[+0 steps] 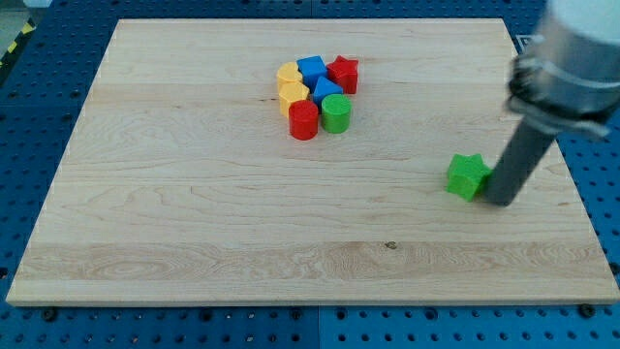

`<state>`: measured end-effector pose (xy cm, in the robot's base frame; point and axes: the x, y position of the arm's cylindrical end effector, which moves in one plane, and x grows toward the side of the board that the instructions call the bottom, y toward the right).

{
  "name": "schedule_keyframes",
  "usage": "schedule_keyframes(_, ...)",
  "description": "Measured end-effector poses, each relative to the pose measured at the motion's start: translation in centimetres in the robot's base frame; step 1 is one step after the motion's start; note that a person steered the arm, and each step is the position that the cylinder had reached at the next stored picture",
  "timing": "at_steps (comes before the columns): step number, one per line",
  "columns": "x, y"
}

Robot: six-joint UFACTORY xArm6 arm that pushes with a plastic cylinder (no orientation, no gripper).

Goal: Move the green star parallel right to the green circle

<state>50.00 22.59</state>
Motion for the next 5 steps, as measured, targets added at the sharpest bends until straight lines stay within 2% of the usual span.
schedule_keyframes(1, -1.3, 1.4)
schedule_keyframes(2, 2.5, 1.7)
schedule_keyframes(3, 4.3, 2.9)
schedule_keyframes(4, 3.9, -0.2)
schedule_keyframes(5, 1.1, -5.0)
